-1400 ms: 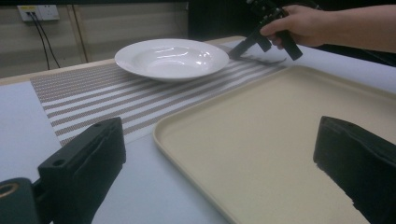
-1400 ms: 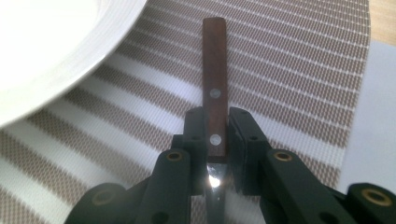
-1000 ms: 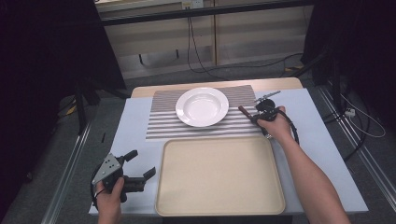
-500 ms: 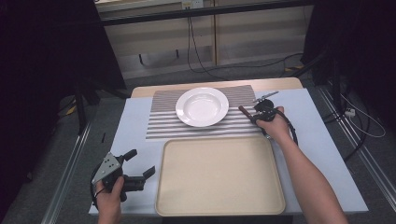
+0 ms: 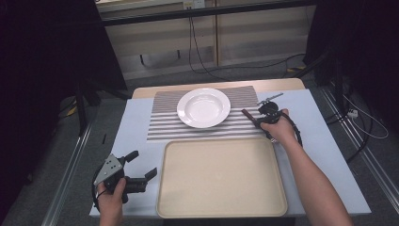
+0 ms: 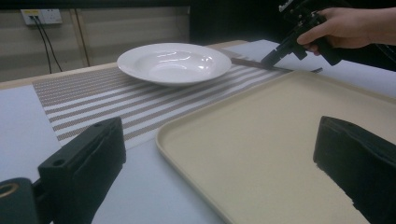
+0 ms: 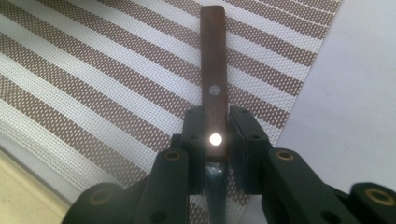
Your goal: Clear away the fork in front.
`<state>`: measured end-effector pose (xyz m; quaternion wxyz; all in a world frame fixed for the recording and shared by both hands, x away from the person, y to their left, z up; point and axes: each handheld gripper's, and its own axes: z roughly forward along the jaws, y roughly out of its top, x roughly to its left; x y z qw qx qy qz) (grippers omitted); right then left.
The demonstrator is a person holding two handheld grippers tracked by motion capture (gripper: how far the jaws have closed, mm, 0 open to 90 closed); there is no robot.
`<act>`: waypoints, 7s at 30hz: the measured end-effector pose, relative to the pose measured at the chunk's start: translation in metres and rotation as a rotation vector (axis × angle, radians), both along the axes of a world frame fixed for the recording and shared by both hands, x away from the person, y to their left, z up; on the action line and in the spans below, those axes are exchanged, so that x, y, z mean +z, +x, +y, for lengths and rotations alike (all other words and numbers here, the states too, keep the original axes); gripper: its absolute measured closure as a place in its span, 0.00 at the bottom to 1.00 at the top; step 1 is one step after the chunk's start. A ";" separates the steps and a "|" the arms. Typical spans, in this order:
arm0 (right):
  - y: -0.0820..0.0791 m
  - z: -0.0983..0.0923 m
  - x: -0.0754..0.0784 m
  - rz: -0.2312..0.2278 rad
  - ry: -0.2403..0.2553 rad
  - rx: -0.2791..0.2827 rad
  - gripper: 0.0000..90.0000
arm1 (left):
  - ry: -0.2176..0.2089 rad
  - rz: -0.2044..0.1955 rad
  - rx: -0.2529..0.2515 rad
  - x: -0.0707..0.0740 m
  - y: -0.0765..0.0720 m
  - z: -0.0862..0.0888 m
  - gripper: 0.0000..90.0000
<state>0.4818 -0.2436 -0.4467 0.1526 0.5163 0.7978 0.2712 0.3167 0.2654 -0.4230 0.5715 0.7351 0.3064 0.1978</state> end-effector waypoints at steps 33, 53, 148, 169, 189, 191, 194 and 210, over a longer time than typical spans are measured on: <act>0.016 0.016 0.007 0.128 -0.083 -0.066 0.86 | 0.002 0.002 -0.006 -0.001 0.002 -0.001 0.03; 0.011 0.009 0.007 0.081 -0.024 -0.039 0.87 | -0.008 0.005 0.008 0.000 0.002 0.000 0.03; -0.141 0.049 0.047 -0.459 0.573 0.143 0.87 | -0.036 0.060 -0.105 0.044 0.024 -0.080 0.02; -0.147 0.078 0.042 -0.434 0.585 0.220 0.87 | -0.032 0.094 -0.096 0.055 0.041 -0.127 0.03; -0.152 0.098 0.042 -0.446 0.593 0.265 0.87 | -0.068 0.129 -0.085 0.062 0.060 -0.161 0.18; -0.152 0.099 0.042 -0.450 0.586 0.271 0.87 | -0.072 0.127 -0.086 0.062 0.060 -0.163 0.21; -0.153 0.102 0.042 -0.452 0.583 0.277 0.87 | -0.096 0.129 -0.101 0.063 0.060 -0.166 0.24; -0.155 0.116 0.039 -0.515 0.524 0.321 0.80 | -0.165 0.196 -0.210 0.071 0.058 -0.165 0.89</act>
